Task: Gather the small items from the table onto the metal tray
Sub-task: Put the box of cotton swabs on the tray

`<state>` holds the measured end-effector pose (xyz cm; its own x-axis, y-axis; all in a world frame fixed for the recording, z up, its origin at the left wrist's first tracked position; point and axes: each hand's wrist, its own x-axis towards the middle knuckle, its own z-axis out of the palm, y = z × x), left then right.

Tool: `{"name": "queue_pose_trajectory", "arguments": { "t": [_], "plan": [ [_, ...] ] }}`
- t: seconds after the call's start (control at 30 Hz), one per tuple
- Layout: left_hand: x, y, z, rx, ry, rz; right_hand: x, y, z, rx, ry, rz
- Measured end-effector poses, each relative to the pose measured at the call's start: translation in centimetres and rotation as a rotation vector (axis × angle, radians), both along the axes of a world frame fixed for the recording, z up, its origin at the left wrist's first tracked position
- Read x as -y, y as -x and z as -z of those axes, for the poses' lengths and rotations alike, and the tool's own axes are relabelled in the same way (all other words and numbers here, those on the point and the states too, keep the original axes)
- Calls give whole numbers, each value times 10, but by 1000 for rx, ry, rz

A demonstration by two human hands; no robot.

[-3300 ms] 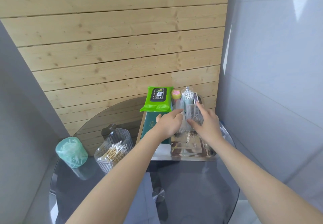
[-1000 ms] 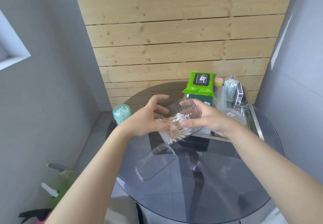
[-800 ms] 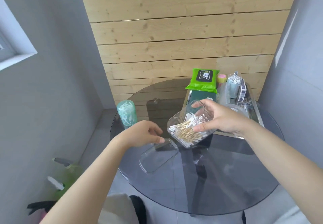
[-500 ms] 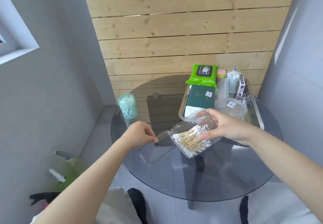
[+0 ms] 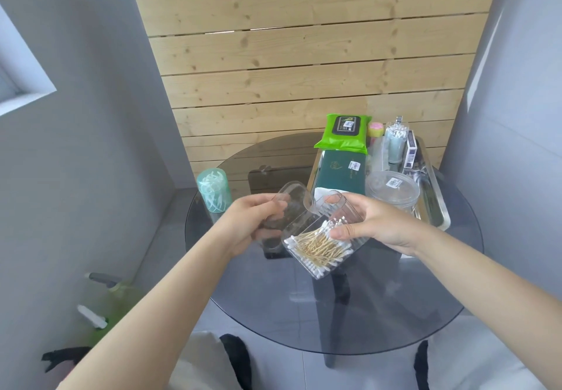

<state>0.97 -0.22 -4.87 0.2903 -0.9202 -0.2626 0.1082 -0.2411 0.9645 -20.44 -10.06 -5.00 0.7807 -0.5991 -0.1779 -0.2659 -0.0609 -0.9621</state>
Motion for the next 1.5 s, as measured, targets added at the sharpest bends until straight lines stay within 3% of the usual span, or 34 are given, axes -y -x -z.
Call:
{"name": "queue_pose_trajectory", "arguments": {
  "t": [0.33, 0.57, 0.67, 1.5],
  "plan": [
    [6, 12, -5, -104, -61, 371, 0, 0, 3, 84, -61, 6],
    [5, 27, -3, 481, 195, 413, 2, 2, 2, 84, -62, 21],
    [5, 32, -5, 586, 239, 411, 1, 1, 3, 94, -49, 29],
    [1, 36, -6, 627, 178, 468, -3, 3, 1, 116, 89, 37]
  ]
}}
